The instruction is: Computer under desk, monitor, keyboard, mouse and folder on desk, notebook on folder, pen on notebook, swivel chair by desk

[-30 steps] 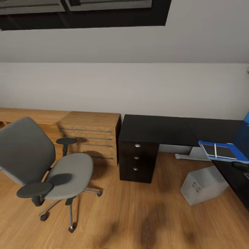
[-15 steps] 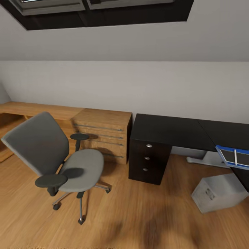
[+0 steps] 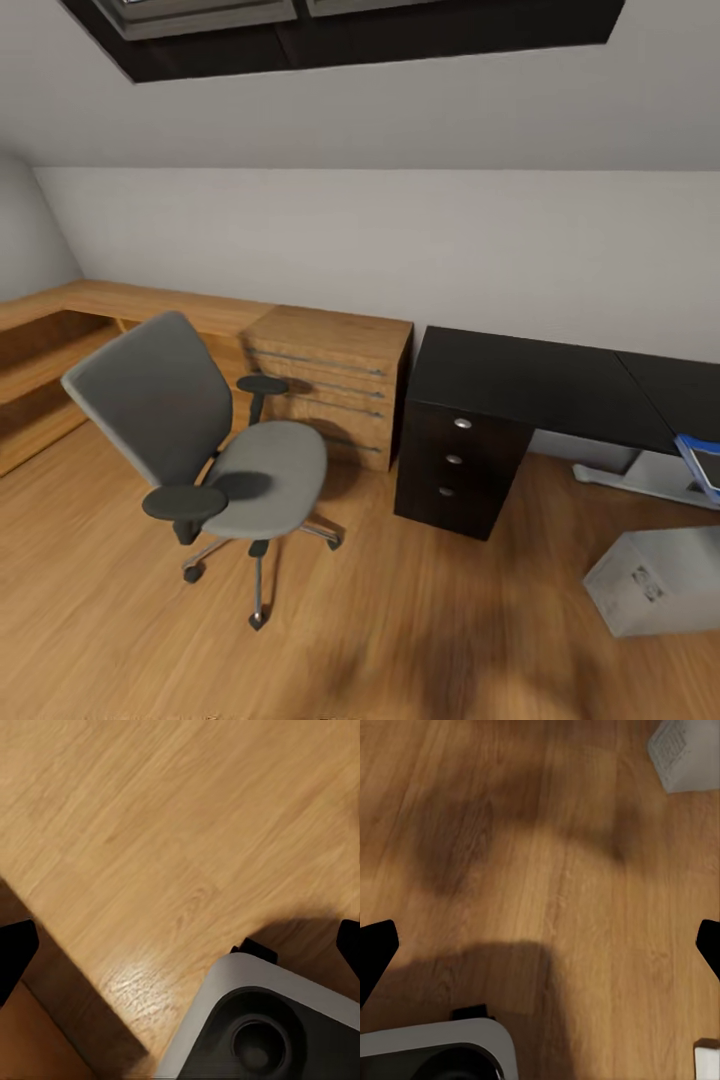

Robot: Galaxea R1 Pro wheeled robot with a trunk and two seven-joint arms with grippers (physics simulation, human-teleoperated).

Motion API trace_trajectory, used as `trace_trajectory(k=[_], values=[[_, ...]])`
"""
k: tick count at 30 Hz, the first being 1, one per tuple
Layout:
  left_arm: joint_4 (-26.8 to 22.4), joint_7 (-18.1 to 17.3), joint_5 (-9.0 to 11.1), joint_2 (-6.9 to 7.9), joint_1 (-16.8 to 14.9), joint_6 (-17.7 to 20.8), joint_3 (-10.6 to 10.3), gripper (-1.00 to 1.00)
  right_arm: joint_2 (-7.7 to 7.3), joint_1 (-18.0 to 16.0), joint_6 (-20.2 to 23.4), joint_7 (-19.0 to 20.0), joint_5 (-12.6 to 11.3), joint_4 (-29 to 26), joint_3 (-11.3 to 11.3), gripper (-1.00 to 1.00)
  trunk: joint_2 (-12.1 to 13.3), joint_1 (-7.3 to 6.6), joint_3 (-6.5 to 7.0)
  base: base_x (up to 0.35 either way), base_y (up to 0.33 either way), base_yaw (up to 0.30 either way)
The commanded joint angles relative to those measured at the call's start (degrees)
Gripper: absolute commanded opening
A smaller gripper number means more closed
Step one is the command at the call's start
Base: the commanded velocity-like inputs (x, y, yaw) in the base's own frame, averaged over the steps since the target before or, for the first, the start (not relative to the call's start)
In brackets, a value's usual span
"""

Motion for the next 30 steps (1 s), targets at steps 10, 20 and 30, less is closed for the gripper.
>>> trace_trajectory(k=[10,20,30], values=[[1.2,0.3,0.3,-0.15,0.0,-0.1,-0.5,1.0,-0.1,0.0,0.0,-0.4,0.1,0.1,0.5,1.0,0.0,0.0,-0.7,-0.162,-0.002,0.193],[1.4,0.3,0.2,-0.24,0.0,-0.1,-0.6,1.0,-0.11,0.0,0.0,-0.3,0.1,0.1,0.4,1.0,0.0,0.0,-1.37,-0.162,-0.034,0.191],[1.4,0.0,-0.1,-0.38,0.0,-0.1,-1.2,1.0,-0.11,0.0,-0.1,-0.3,0.1,0.1,0.5,1.0,0.0,0.0,-2.03,0.01,-0.037,0.19]])
